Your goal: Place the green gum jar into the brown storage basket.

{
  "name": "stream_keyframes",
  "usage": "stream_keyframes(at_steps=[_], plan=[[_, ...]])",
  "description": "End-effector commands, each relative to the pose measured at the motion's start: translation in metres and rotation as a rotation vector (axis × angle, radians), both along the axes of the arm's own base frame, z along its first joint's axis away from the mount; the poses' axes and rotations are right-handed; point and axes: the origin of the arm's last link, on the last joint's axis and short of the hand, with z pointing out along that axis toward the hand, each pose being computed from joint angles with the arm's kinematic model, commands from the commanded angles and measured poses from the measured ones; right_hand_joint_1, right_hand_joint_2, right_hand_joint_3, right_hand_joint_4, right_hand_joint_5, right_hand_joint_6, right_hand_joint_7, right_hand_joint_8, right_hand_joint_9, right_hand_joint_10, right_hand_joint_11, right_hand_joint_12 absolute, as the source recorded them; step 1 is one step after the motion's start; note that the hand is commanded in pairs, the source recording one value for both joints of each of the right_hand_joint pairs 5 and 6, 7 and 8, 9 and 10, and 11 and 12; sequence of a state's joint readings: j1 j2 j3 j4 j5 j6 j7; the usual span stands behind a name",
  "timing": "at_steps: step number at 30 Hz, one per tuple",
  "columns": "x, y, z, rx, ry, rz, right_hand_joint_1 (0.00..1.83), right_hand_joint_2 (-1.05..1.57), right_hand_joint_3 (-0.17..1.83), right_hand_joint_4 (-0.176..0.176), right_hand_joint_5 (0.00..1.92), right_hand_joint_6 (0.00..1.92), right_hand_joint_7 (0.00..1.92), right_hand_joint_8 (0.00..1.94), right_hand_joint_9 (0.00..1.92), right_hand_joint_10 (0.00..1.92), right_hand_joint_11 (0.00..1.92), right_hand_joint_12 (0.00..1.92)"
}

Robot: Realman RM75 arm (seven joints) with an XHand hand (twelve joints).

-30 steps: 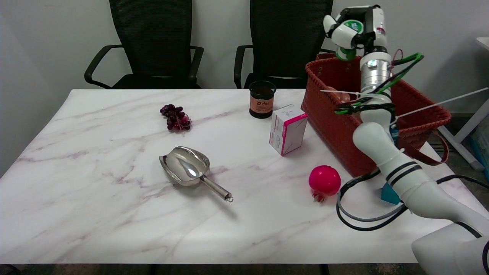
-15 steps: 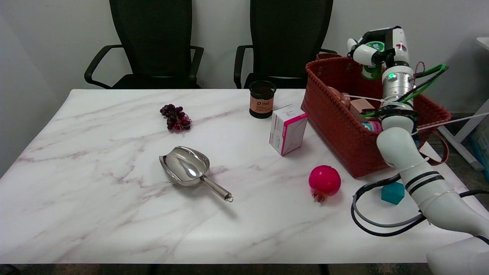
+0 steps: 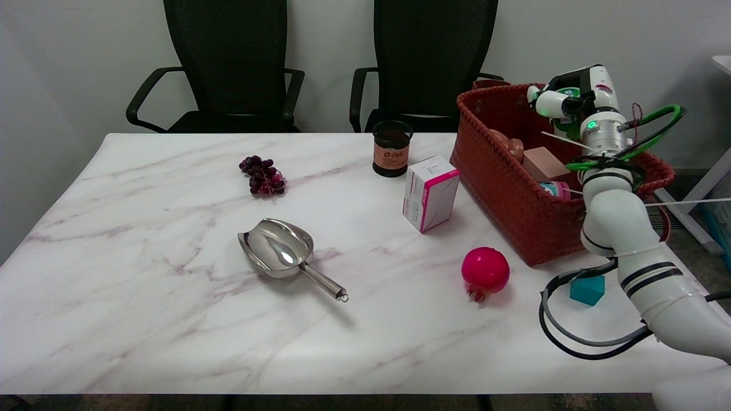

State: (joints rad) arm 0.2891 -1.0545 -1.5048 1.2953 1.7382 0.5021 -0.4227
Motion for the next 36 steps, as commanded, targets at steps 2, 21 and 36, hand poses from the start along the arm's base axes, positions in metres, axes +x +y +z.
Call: stream_keyframes(at_steps=[2, 21, 36], plan=[[0.011, 0.01, -0.023, 0.045, 0.085, -0.191, 1.34, 1.33, 1.33, 0.0, 1.31, 1.31, 1.51, 1.51, 1.44, 1.44, 1.45, 1.45], [0.053, 0.032, -0.032, 0.032, 0.137, -0.098, 1.43, 0.12, 1.46, 0.0, 0.05, 0.05, 0.12, 0.12, 0.17, 0.17, 0.06, 0.06], [0.071, 0.055, -0.045, 0.064, 0.157, -0.054, 1.39, -0.27, 1.02, 0.0, 0.0, 0.0, 0.0, 0.0, 0.11, 0.11, 0.0, 0.0]])
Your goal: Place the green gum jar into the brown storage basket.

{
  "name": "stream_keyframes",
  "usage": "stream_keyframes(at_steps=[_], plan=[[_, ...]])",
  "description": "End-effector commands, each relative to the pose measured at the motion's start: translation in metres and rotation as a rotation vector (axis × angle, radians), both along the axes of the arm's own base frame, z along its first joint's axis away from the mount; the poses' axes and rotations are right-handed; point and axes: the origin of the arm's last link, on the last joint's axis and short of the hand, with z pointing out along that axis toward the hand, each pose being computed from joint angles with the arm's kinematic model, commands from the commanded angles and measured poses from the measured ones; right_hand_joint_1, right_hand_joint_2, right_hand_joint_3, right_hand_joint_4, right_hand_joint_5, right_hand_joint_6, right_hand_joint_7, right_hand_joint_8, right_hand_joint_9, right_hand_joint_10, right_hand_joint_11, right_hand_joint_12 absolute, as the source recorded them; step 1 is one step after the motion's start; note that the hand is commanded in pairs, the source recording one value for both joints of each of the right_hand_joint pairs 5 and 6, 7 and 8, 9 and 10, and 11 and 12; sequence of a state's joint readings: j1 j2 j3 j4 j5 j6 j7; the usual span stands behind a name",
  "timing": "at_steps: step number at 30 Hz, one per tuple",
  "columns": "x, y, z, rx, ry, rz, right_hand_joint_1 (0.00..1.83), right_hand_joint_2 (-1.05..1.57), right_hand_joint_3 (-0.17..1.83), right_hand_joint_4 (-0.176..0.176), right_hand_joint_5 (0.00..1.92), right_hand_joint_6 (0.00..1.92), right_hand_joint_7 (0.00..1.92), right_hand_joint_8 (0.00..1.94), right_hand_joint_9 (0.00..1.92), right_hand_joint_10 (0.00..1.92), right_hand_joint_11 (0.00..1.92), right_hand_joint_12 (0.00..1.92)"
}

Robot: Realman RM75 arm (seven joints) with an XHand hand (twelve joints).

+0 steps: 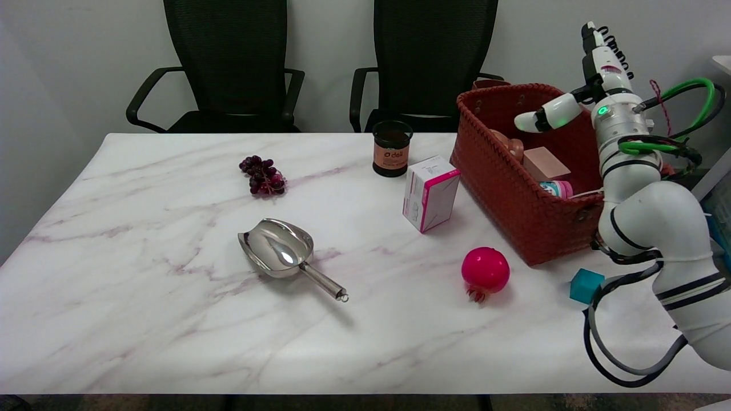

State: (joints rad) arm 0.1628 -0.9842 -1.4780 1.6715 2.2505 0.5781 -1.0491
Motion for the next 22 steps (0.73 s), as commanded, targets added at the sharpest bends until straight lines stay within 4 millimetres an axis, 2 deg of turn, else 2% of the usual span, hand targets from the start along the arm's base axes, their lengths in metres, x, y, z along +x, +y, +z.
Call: stream_keyframes(at_steps=[1, 3, 6, 10, 13, 19, 22], plan=[[0.027, 0.03, -0.021, 0.038, 0.083, 0.059, 1.39, -0.24, 1.02, 0.0, 0.0, 0.0, 0.0, 0.0, 0.12, 0.12, 0.0, 0.0], [0.031, 0.032, -0.028, 0.065, 0.14, 0.1, 1.36, -0.08, 1.06, 0.0, 0.05, 0.05, 0.05, 0.05, 0.18, 0.18, 0.01, 0.01], [0.034, 0.039, -0.04, 0.066, 0.236, 0.171, 1.33, 0.12, 1.01, 0.0, 0.06, 0.06, 0.24, 0.24, 0.27, 0.27, 0.1, 0.1], [0.033, 0.053, -0.071, 0.049, 0.353, 0.317, 1.32, 0.27, 1.07, 0.0, 0.04, 0.04, 0.44, 0.44, 0.28, 0.28, 0.14, 0.14], [0.036, 0.065, -0.096, 0.021, 0.499, 0.407, 1.32, 0.29, 1.15, 0.0, 0.03, 0.03, 0.42, 0.42, 0.43, 0.43, 0.16, 0.16], [0.024, 0.076, -0.132, 0.083, 0.563, 0.437, 1.38, 0.25, 1.21, 0.0, 0.02, 0.02, 0.35, 0.35, 0.42, 0.42, 0.25, 0.25], [0.017, 0.088, -0.145, 0.064, 0.598, 0.451, 1.39, 0.27, 1.22, 0.0, 0.02, 0.02, 0.36, 0.36, 0.43, 0.43, 0.26, 0.26]])
